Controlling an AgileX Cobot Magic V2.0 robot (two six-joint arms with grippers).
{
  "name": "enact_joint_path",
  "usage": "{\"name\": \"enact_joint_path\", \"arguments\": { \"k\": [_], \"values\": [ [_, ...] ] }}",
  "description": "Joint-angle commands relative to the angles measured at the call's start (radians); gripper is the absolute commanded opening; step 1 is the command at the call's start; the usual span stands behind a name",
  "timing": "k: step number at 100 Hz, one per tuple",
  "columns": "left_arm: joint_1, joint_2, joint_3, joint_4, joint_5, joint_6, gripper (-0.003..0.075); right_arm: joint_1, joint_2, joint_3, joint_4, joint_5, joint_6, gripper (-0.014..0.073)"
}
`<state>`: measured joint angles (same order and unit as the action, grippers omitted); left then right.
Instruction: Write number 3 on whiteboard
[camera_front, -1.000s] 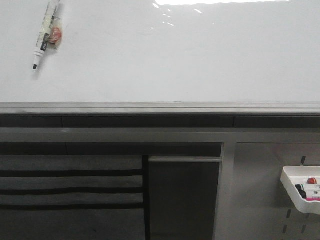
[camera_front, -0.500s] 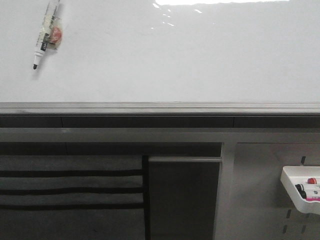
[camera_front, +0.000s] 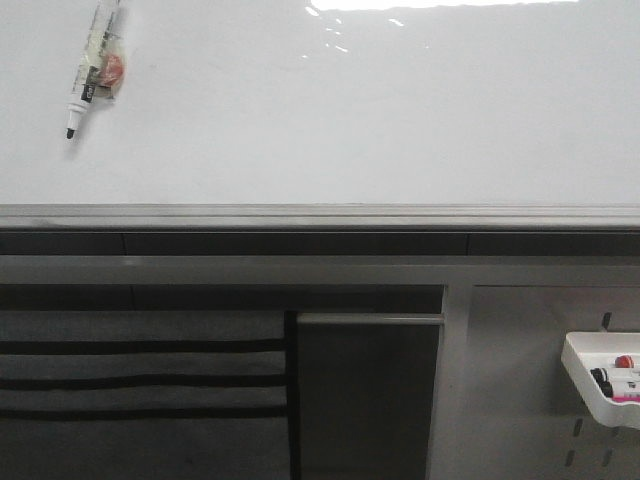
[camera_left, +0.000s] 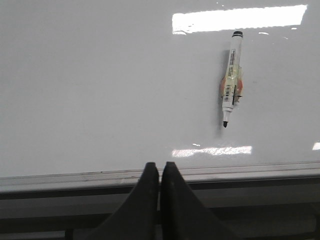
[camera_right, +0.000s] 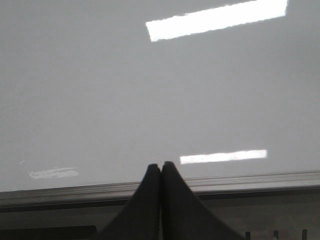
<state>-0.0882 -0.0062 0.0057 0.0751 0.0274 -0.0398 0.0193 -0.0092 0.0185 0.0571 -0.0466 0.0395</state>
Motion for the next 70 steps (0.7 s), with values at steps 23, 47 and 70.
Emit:
{"name": "enact_joint_path", "arguments": {
  "k": [23,47,70],
  "values": [
    [-0.008,-0.03,-0.002,-0.005,-0.118,-0.011,-0.0018,-0.006,-0.02,0.015,-0.001,-0.078,-0.002,-0.0074],
    [-0.008,-0.004,-0.175,-0.065,-0.027,-0.011,-0.0018,-0.004,-0.013,-0.146,-0.001,0.227,-0.002,-0.0074],
    [-0.008,0.159,-0.427,-0.059,0.195,-0.011,-0.0018,-0.004,0.112,-0.364,-0.001,0.384,-0.039,-0.0074]
  ]
}}
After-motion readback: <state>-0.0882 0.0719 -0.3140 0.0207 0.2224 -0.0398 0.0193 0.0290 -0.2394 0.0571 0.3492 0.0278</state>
